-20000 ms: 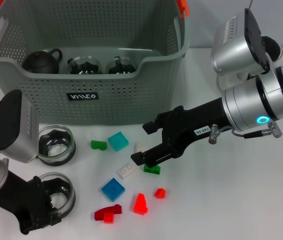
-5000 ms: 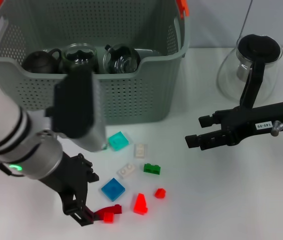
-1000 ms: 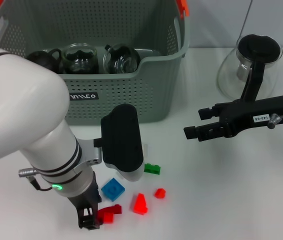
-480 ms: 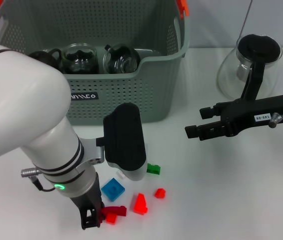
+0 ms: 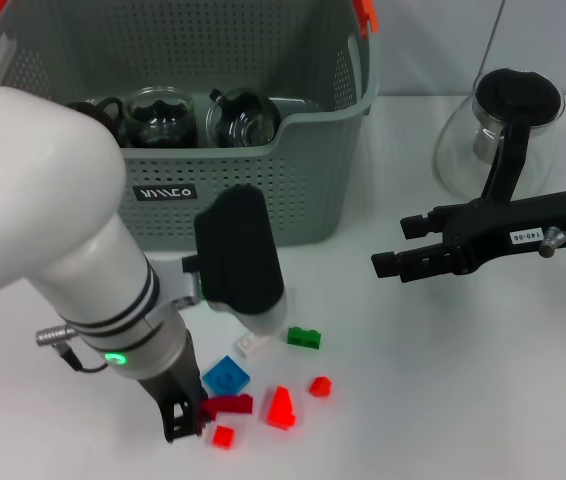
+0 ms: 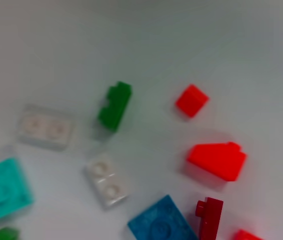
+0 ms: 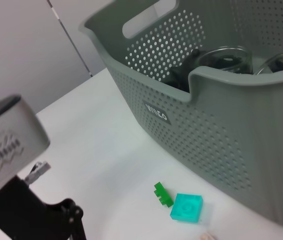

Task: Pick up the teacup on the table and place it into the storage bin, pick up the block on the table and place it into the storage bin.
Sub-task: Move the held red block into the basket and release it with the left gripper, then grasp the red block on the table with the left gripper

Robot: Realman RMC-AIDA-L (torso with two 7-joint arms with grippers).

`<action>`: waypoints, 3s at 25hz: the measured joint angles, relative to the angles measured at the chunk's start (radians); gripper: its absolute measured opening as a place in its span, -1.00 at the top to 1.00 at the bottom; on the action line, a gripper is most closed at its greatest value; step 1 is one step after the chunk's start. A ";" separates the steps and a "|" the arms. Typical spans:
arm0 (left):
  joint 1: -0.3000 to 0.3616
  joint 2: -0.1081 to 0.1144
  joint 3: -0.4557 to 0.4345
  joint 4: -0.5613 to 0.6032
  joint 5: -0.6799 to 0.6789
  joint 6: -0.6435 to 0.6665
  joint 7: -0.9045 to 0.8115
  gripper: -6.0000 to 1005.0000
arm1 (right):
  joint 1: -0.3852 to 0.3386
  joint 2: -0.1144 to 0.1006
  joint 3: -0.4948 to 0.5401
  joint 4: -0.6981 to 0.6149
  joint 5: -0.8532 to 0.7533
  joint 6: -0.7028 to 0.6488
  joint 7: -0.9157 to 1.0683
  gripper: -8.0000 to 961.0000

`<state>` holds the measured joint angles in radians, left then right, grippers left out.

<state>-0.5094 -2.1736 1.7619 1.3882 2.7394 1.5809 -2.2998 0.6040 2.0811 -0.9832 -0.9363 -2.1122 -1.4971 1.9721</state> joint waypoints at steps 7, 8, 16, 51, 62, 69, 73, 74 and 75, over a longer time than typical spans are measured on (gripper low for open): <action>0.004 0.003 -0.150 0.062 -0.016 0.093 -0.010 0.71 | -0.001 -0.004 0.000 0.001 -0.001 0.001 -0.002 -0.93; 0.008 0.003 -0.177 0.077 -0.029 0.120 -0.007 0.71 | -0.001 -0.005 0.000 0.001 -0.001 0.001 -0.002 -0.93; -0.051 0.007 -0.594 0.107 -0.314 0.416 0.046 0.72 | -0.004 -0.010 0.000 0.001 -0.002 0.007 -0.004 -0.93; -0.238 0.131 -0.918 0.028 -0.512 0.255 0.190 -0.39 | 0.012 -0.025 -0.004 0.039 -0.002 -0.003 -0.006 -0.93; 0.069 0.005 -0.416 0.300 -0.334 0.374 0.357 -0.83 | 0.012 -0.025 -0.001 0.053 -0.002 0.012 -0.014 -0.93; 0.021 0.005 -0.219 0.127 -0.220 0.270 0.375 -0.83 | 0.014 -0.019 -0.003 0.060 -0.002 0.021 -0.016 -0.93; 0.001 0.006 -0.143 0.078 -0.167 0.200 0.377 -0.83 | 0.014 -0.018 -0.002 0.065 -0.002 0.022 -0.016 -0.93; -0.001 0.005 -0.123 0.070 -0.151 0.186 0.379 -0.83 | 0.014 -0.017 -0.002 0.066 -0.002 0.023 -0.016 -0.93; -0.002 0.004 -0.093 0.059 -0.131 0.164 0.384 -0.83 | 0.014 -0.016 -0.002 0.066 -0.002 0.024 -0.016 -0.93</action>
<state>-0.5116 -2.1698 1.6693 1.4468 2.6088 1.7446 -1.9161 0.6182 2.0652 -0.9853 -0.8703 -2.1138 -1.4734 1.9558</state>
